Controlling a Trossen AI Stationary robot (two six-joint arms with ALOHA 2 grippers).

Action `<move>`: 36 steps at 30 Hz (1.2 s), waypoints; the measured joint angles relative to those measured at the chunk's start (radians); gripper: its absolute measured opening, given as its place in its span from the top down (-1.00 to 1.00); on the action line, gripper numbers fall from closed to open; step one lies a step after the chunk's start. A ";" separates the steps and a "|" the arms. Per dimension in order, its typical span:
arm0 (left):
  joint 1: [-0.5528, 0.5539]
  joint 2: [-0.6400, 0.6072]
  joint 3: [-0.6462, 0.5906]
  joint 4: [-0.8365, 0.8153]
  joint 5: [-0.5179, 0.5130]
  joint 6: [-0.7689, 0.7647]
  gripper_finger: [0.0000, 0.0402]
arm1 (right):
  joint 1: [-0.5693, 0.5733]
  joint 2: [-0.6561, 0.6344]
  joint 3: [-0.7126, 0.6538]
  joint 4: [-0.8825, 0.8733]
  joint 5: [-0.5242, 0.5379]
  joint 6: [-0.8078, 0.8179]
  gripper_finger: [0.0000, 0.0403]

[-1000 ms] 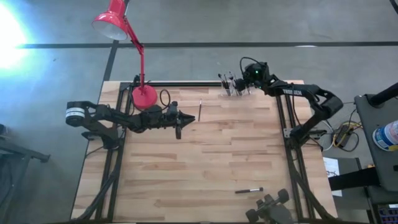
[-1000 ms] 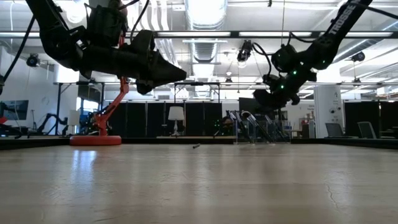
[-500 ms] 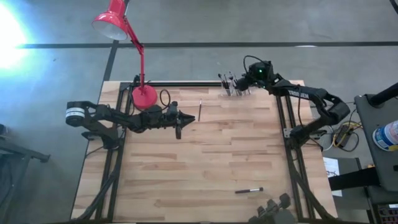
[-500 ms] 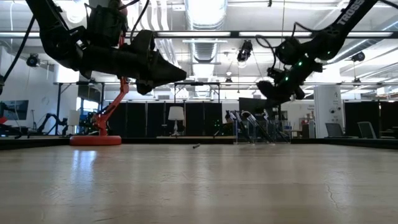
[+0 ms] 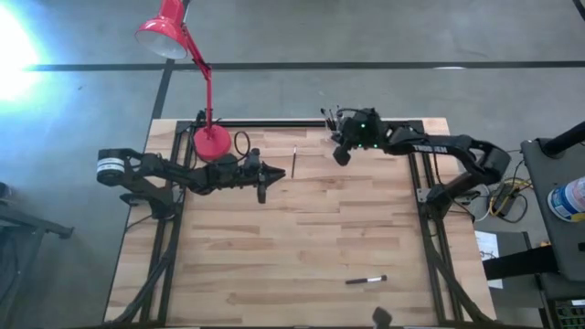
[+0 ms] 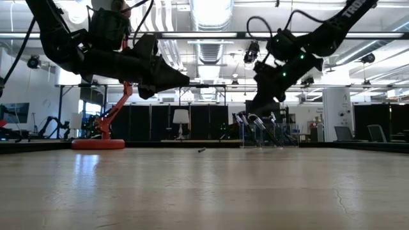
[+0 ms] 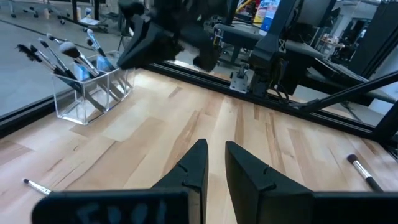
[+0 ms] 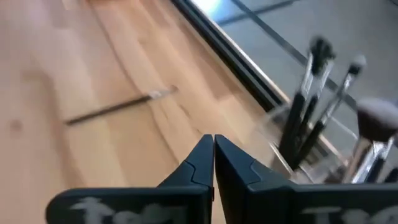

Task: Put items in baskets/containers
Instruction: Put the eyeshadow brush into the transparent organizer

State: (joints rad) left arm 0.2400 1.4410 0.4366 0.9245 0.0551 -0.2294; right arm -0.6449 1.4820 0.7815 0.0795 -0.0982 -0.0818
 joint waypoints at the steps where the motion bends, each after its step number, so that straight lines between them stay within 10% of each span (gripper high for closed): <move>1: 0.002 0.000 0.000 0.001 0.000 -0.003 0.76 | 0.000 0.014 0.000 0.000 0.020 0.000 0.96; 21: 0.005 0.000 0.000 -0.045 -0.066 -0.053 0.76 | -0.016 0.184 0.110 0.001 0.205 0.003 0.96; 36: -0.035 0.143 0.182 -0.374 -0.227 -0.298 0.48 | 0.055 0.001 0.039 0.011 0.206 0.016 0.96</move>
State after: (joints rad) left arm 0.2049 1.5842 0.6187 0.5509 -0.1720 -0.5269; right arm -0.5900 1.4831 0.8204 0.0902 0.1074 -0.0658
